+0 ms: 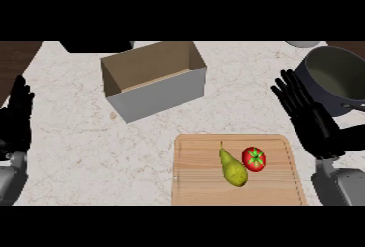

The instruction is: Pick the pear from the cutting board and place it in the cardboard box

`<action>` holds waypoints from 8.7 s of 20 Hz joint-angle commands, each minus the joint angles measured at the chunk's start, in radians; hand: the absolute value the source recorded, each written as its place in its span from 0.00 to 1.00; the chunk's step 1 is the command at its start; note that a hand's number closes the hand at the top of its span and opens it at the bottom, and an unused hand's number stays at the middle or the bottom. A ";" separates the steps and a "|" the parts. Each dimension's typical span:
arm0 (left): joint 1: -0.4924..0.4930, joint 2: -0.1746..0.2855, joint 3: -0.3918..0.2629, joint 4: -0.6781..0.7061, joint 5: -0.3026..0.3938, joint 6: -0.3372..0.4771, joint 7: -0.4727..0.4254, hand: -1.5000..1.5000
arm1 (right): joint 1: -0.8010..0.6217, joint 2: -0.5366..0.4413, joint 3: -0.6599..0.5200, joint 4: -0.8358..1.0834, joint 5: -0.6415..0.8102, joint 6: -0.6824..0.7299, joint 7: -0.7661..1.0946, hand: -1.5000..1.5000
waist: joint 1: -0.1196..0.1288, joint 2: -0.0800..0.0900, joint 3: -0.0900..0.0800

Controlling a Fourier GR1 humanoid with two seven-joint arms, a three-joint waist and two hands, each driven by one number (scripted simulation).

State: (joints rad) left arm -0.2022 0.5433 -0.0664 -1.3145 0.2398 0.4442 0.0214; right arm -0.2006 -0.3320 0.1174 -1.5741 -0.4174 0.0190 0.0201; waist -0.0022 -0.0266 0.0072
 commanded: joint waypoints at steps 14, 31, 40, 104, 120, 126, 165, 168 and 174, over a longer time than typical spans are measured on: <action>-0.049 -0.114 -0.317 -0.169 -0.013 -0.274 -0.002 0.50 | 0.044 -0.365 0.479 -0.012 0.912 -0.158 0.230 0.00 | -0.034 0.008 -0.017; -0.055 -0.169 -0.349 -0.171 -0.067 -0.296 -0.008 0.50 | -0.186 -0.109 0.606 -0.490 0.784 0.484 1.202 0.00 | 0.004 0.028 -0.011; -0.056 -0.184 -0.323 -0.206 -0.071 -0.318 0.041 0.50 | -0.246 0.044 0.584 -0.317 0.803 0.409 1.239 0.00 | 0.005 0.026 -0.008; -0.013 -0.303 -0.148 -0.250 -0.214 -0.496 0.070 0.50 | -0.165 0.217 0.670 0.203 1.367 0.244 0.578 1.00 | 0.034 0.030 -0.005; -0.005 -0.312 -0.123 -0.235 -0.243 -0.505 0.067 0.50 | -0.262 0.332 0.888 -0.006 1.644 -0.093 0.532 1.00 | -0.002 0.024 -0.007; -0.004 -0.324 -0.116 -0.215 -0.245 -0.512 0.073 0.50 | -0.228 0.332 0.887 -0.336 1.616 0.074 0.554 1.00 | -0.012 0.023 -0.007; -0.024 -0.403 -0.117 -0.221 -0.337 -0.534 0.077 0.50 | -0.818 0.332 0.396 0.330 1.338 -0.196 0.550 1.00 | 0.022 0.033 -0.008; -0.027 -0.388 -0.090 -0.190 -0.304 -0.575 0.041 0.50 | -0.915 0.332 0.412 0.440 1.286 -0.235 0.574 1.00 | 0.032 0.034 -0.008; -0.029 -0.406 -0.101 -0.205 -0.313 -0.571 0.073 0.50 | -0.893 0.332 0.388 0.655 1.175 -0.331 0.474 1.00 | 0.047 0.040 -0.008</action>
State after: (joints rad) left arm -0.2472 0.1587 -0.1370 -1.5766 -0.0795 -0.1020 0.0608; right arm -1.0927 -0.0001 0.5031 -1.0312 0.8383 -0.2548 0.5200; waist 0.0366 0.0032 0.0042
